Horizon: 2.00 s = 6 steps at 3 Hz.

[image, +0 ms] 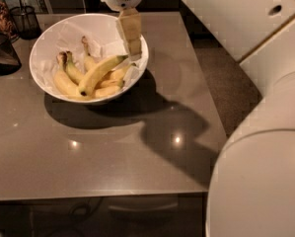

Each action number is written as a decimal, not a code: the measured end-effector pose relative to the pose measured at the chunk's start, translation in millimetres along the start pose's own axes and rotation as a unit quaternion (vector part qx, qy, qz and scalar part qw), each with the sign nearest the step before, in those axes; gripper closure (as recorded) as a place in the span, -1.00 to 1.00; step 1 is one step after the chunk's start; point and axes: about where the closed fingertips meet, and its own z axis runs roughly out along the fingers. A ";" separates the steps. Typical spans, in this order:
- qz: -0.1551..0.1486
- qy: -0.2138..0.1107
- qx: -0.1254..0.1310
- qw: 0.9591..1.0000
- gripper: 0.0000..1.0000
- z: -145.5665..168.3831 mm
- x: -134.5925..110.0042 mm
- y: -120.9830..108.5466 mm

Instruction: Pick banana from white bowl

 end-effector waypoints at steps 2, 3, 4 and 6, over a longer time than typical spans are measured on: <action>-0.036 -0.009 -0.038 0.999 -1.00 45.7 -17.1 -5.9; -0.041 -0.014 -0.054 0.998 -0.84 62.0 -24.6 -3.7; -0.051 -0.014 -0.062 0.997 -0.70 71.2 -32.6 -6.6; -0.064 -0.017 -0.071 0.995 0.01 81.5 -46.9 -10.6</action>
Offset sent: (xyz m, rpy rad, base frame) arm 0.0054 0.0210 -0.0644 -0.1000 0.1631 0.0900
